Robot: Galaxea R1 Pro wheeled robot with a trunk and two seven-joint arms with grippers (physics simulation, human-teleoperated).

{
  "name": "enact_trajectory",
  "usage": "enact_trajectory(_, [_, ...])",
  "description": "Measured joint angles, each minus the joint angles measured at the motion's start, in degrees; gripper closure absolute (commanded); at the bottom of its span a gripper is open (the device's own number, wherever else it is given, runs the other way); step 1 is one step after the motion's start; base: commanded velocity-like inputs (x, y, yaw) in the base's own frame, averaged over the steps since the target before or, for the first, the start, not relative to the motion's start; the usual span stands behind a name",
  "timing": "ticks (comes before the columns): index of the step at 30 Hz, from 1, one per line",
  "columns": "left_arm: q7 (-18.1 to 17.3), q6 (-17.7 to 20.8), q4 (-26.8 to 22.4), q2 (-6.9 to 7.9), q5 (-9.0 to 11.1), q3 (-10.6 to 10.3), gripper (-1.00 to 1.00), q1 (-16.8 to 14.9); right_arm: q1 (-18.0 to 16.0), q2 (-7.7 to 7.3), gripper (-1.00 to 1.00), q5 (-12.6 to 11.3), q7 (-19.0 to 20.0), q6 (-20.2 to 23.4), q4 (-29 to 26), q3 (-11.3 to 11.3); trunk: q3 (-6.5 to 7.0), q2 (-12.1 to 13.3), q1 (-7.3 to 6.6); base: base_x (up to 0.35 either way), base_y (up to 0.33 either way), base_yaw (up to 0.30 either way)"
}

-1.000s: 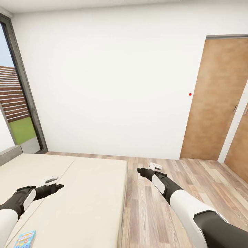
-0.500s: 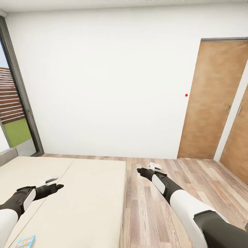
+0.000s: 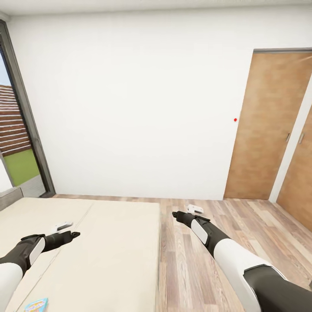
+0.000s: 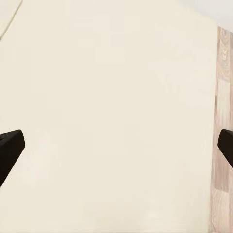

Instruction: Put all the toys in the child's room - the three board games (two on the bed and one on the table), the two jigsaw puzzles on the table, and the tennis ball on the table - inside the toy box on the table in the child's room.

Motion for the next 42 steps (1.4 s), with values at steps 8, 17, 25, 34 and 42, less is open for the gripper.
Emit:
enact_trajectory(8, [0.01,0.00,0.00,0.00,0.02,0.00,-1.00,0.00,0.00,0.03,-1.00,0.00,0.00,0.02,-0.02,-0.03,0.00,0.00,0.00,0.000,0.096,-0.133])
enact_trajectory(17, [0.01,0.00,0.00,0.00,0.04,-0.01,-1.00,0.01,-0.01,0.13,-1.00,0.01,0.00,0.00,-0.05,-0.01,0.00,0.00,0.00,0.000,0.124,-0.032])
enact_trajectory(25, [0.00,0.00,0.00,-0.03,0.00,0.00,-1.00,0.00,0.00,0.12,-1.00,0.00,0.00,0.05,-0.04,-0.02,0.13,0.00,0.00,0.000,0.131,-0.116])
enact_trajectory(34, [0.00,0.00,0.00,-0.02,0.02,-0.01,-1.00,0.00,0.00,0.20,-1.00,0.01,-0.02,0.02,-0.07,0.02,0.20,0.00,0.00,0.000,0.084,-0.033])
enact_trajectory(42, [0.01,0.00,0.00,-0.01,0.05,-0.01,-1.00,0.01,0.00,0.28,-1.00,0.01,-0.04,0.01,-0.07,0.03,0.20,0.00,0.00,0.000,0.118,-0.003])
